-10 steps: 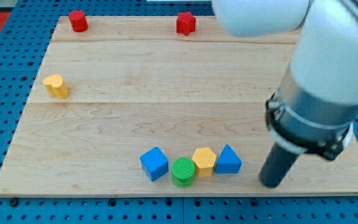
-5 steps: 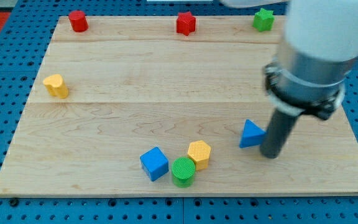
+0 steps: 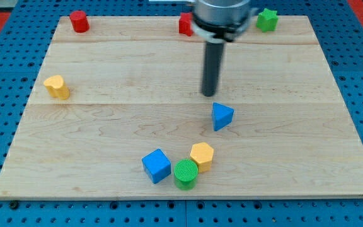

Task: Place the blue triangle and yellow hexagon parallel to each other

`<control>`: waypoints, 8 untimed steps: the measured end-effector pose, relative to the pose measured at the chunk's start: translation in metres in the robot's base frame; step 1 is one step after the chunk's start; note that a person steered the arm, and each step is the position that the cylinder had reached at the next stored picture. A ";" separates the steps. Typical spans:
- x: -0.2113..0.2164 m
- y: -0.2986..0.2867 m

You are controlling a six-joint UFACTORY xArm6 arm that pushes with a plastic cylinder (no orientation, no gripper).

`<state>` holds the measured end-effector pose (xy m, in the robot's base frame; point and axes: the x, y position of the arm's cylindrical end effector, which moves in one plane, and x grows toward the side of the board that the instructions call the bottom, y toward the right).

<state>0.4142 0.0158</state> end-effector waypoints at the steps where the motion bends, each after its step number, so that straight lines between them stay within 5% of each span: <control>1: -0.004 -0.040; 2: -0.004 -0.040; 6: 0.175 -0.067; 8: 0.150 0.016</control>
<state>0.5641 0.0318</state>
